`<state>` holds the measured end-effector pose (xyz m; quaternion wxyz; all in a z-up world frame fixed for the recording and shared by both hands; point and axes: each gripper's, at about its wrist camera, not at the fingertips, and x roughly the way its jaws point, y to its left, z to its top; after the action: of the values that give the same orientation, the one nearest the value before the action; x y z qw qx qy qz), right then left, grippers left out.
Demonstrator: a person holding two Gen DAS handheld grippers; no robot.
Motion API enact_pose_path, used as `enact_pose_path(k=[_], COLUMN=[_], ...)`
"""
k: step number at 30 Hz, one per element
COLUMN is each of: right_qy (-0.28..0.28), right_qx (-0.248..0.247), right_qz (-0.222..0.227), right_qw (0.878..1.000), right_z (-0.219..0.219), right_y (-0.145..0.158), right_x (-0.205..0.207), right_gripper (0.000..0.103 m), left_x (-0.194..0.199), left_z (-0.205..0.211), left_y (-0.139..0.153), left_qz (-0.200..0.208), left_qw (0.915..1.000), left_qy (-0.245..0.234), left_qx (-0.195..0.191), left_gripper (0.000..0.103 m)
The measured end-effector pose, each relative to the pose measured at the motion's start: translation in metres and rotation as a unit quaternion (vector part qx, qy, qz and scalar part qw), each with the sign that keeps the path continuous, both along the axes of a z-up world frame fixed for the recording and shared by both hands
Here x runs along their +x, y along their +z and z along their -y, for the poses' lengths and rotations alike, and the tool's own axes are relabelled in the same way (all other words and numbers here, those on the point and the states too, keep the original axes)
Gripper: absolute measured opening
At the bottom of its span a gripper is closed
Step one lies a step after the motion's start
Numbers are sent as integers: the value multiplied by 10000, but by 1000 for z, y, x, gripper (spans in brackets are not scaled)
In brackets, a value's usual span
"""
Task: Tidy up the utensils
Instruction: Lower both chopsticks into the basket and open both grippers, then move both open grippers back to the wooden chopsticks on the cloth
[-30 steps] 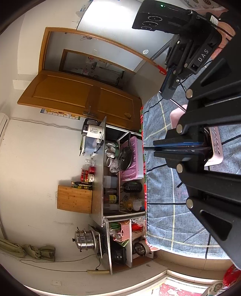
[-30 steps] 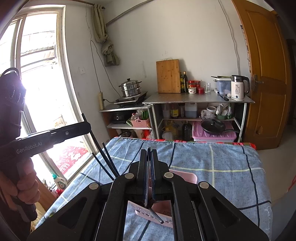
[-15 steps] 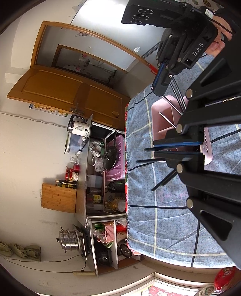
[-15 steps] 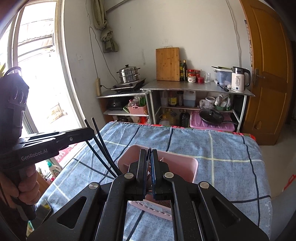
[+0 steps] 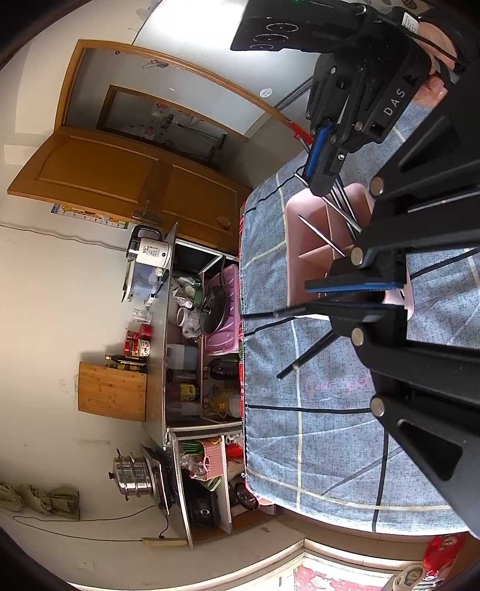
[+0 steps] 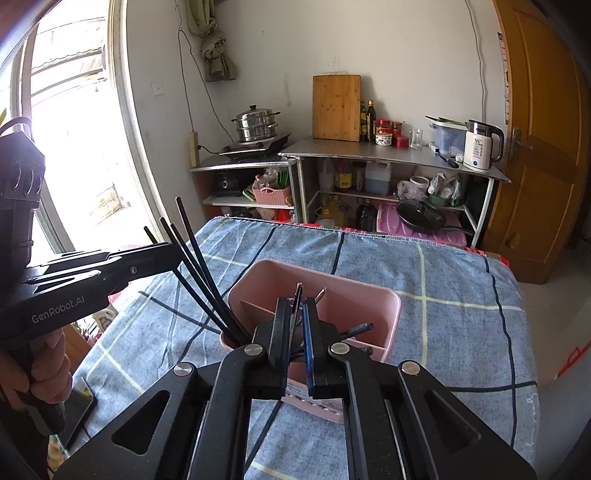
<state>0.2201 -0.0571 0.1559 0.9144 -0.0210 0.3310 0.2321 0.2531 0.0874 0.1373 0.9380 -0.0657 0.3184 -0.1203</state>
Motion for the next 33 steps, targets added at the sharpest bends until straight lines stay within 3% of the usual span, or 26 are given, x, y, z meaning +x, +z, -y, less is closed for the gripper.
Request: enact_pose_path(k=[2, 6, 17, 23, 33], right_qy=[19, 31, 53, -79, -234], right_qx=[37, 119, 403, 537, 525], right_qz=[34, 132, 543, 527, 40], right_qw=[10000, 9998, 9977, 9971, 9983], right_z=[2, 7, 39, 66, 98], right_y=[2, 8, 22, 5, -48], right_x=[-4, -12, -61, -95, -142], right_gripper=[15, 16, 16, 16, 16], left_x=[-3, -13, -65, -100, -142], left_z=[-1, -2, -1, 5, 22], left_y=[2, 8, 4, -20, -73], left_qz=[39, 166, 451, 429, 91], left_qw=[10000, 9998, 9986, 9985, 9994], left_qy=[2, 7, 41, 4, -68], left_qx=[-50, -90, -274, -328, -318], left_gripper=[7, 23, 27, 27, 27])
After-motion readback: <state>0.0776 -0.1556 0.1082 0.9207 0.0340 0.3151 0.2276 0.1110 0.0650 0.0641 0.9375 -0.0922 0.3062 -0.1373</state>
